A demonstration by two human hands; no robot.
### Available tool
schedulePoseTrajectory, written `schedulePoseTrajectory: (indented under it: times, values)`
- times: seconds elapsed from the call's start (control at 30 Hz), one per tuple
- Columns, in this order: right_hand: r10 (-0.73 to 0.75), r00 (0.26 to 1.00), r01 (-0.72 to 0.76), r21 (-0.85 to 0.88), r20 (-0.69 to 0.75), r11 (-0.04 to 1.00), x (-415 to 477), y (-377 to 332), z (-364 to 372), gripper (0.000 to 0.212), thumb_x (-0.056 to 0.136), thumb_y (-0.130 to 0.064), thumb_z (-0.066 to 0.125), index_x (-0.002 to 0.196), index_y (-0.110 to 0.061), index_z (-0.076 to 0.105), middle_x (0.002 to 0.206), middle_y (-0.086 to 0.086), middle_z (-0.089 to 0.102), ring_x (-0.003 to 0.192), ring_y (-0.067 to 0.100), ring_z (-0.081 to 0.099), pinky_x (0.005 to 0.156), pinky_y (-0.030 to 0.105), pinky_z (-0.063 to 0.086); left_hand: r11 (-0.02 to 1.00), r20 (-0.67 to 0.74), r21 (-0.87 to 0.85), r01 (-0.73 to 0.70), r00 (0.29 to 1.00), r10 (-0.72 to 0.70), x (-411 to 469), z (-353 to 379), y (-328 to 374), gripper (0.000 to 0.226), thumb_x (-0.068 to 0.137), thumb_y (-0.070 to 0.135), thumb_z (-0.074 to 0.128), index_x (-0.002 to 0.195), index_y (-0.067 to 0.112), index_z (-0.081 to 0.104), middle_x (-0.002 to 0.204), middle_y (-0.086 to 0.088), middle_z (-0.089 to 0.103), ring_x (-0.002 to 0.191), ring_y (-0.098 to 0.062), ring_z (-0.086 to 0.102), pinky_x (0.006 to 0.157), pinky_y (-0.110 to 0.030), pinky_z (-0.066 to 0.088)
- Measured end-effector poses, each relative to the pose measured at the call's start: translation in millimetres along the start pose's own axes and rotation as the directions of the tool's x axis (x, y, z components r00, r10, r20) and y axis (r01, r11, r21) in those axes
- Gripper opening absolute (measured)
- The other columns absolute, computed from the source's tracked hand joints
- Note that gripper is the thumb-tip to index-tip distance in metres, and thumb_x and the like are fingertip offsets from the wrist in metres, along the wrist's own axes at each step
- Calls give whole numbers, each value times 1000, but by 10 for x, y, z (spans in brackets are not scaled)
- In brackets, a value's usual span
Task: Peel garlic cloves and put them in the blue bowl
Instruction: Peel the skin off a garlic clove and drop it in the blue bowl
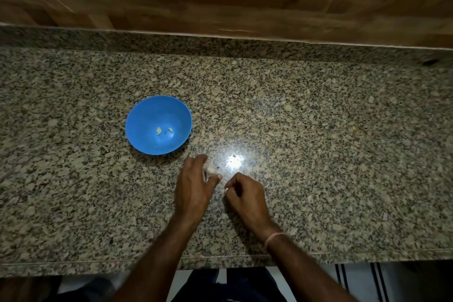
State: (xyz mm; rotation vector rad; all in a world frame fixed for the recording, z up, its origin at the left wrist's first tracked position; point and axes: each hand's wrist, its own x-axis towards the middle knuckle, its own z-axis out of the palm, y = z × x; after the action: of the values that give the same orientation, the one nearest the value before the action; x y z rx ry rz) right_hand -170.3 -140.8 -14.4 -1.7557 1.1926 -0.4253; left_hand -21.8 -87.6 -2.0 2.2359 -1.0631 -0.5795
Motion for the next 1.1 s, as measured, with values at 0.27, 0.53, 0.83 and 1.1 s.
schedulePoseTrajectory:
  times: [0.27,0.53,0.83,1.1]
  values:
    - [323,943,-312,552,81,773,-259,10,-4,11,91,1,68,90,-7,75,90,13,76,89,28,74,80,44,64,928,183,-309,207,971,-155,-642,156,-13,5,95,30,72,91,31,70,79,12,72,74,-1,68,68,-34,59]
    - [160,974,-214,402,163,890,-338,17,-56,8,96,-9,71,101,-11,76,97,4,78,96,22,76,87,38,63,981,186,-195,6,982,31,-591,102,-124,12,100,21,66,97,25,76,79,13,71,74,0,67,62,-18,52]
    - [-12,995,4,82,97,997,-291,93,-87,6,94,-10,73,92,-16,74,85,-6,75,80,9,72,75,31,61,984,181,-106,-140,971,158,-595,140,-229,7,100,24,67,94,27,67,84,15,59,75,-1,58,60,-18,43]
    - [-336,940,332,-374,57,866,-468,323,28,12,99,-15,65,91,-14,55,86,-3,50,74,15,47,61,34,41,995,155,-67,-74,984,84,-645,147,-308,27,92,31,76,99,39,52,93,18,48,75,-3,55,55,-21,41]
